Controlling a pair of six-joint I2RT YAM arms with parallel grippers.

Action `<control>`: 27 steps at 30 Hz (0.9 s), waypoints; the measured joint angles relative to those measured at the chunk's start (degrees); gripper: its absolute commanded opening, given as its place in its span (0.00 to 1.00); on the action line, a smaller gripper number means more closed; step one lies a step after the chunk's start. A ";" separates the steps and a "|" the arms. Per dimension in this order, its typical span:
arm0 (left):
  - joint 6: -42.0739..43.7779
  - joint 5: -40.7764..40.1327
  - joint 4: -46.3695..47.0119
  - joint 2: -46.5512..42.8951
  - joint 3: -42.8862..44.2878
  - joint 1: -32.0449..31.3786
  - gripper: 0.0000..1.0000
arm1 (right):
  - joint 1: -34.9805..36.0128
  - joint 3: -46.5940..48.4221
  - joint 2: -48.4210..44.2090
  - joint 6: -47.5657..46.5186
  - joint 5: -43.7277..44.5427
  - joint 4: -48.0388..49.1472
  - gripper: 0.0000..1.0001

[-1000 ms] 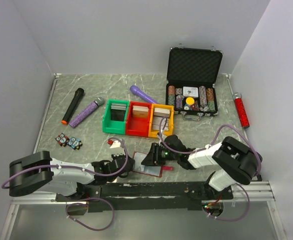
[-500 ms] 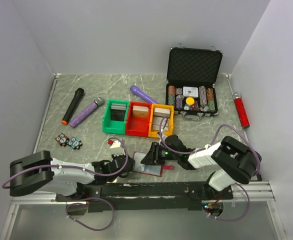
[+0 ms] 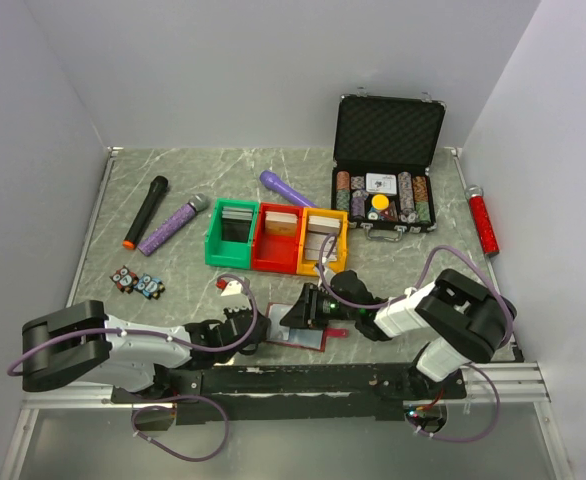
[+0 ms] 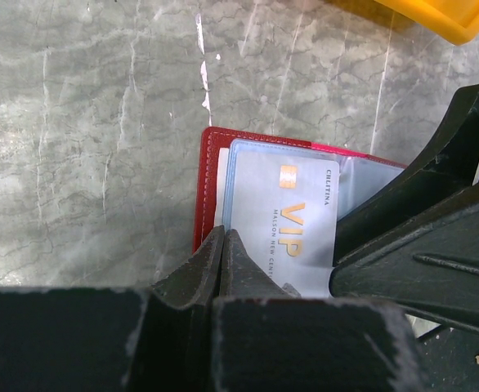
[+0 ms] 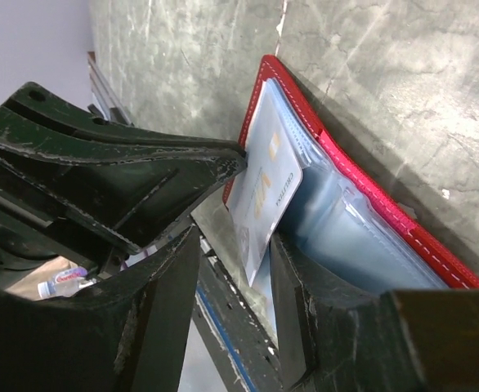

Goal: Take the credit cards out of the card holder
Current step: Remove the credit card from the card holder.

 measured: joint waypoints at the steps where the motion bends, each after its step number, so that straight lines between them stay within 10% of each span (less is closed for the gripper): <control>1: 0.00 0.00 0.07 0.04 0.02 0.02 0.01 | 0.00 -0.02 0.02 0.07 0.02 0.15 0.47; 27: -1.51 0.39 -0.22 -0.37 -0.20 0.04 0.01 | -0.28 -2.71 -0.42 2.34 -0.15 3.98 0.33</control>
